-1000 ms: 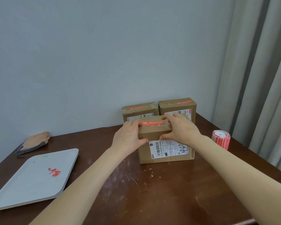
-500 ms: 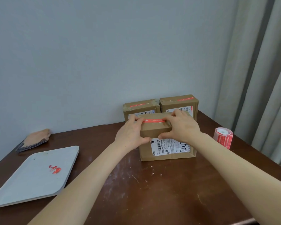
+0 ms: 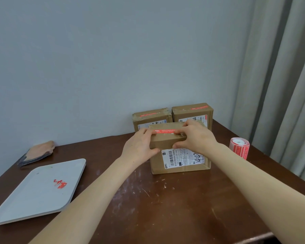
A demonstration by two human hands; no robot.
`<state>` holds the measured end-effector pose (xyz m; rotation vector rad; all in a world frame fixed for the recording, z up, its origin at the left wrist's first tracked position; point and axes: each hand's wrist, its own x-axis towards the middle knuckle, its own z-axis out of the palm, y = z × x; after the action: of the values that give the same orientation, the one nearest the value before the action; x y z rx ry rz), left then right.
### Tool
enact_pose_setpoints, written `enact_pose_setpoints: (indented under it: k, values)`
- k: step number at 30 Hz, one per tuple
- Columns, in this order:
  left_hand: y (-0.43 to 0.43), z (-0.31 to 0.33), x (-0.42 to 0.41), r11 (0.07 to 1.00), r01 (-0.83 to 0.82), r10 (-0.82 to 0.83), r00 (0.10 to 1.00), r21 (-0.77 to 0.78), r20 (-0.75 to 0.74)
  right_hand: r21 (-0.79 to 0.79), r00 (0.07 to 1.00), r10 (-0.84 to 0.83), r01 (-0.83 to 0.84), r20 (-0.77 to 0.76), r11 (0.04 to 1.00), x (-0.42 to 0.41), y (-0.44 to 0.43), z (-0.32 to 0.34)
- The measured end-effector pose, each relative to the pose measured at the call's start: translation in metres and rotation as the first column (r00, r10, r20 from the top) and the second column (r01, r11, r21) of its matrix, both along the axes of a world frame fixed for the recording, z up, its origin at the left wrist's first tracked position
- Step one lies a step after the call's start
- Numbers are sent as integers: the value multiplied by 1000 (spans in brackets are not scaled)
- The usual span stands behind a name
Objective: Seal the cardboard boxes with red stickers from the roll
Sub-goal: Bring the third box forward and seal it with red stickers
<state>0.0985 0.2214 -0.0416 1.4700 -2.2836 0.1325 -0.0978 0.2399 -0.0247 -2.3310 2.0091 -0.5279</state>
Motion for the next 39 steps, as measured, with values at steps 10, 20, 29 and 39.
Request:
enact_pose_setpoints:
  k: [10, 20, 29, 39]
  values:
    - [3, -4, 2, 1000, 15, -15, 1000, 4, -19, -1, 1000, -7, 7, -2, 1000, 0, 1, 0]
    - [-1, -14, 7, 995, -3, 19, 986, 100, -163, -87, 998, -56, 54, -15, 995, -8, -7, -8]
    - [21, -54, 10, 862, 67, 263, 788, 503, -557, 226, 716, -337, 250, 612, 942, -40, 12, -51]
    - [16, 12, 8, 898, 239, 200, 527, 369, -826, 73, 615, -221, 256, 757, 964, -46, 4, -9]
